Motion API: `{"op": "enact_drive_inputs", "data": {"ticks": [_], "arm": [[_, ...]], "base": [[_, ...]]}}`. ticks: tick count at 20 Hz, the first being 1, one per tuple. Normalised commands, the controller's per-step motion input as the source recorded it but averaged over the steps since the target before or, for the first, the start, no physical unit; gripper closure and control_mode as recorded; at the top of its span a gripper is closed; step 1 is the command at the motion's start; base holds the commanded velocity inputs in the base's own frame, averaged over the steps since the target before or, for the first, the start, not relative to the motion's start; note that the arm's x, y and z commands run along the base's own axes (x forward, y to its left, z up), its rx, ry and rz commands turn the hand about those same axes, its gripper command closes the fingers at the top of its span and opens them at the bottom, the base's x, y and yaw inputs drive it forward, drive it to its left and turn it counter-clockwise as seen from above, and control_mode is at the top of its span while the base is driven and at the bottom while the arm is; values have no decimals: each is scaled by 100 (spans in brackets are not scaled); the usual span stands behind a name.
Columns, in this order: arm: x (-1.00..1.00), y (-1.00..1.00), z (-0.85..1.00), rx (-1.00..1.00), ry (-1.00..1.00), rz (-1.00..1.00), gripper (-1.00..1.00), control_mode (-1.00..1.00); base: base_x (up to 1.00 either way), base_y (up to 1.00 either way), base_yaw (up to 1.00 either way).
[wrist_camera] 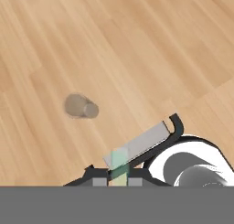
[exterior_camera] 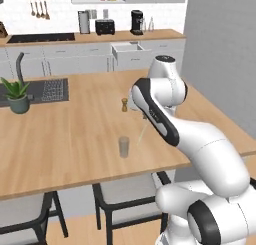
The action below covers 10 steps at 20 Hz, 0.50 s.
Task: Take a straw from the drawer in front and place it inside the glass cup on the dining counter.
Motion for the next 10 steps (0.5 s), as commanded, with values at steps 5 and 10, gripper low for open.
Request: {"op": "enact_drive_inputs", "data": {"ticks": [5,10], "arm": [[0,0,0,0,0,0,100,100],[23,16,1,-2,-10,-2,100,-100]], "base": [[93,43,-13],[0,0,0]]}}
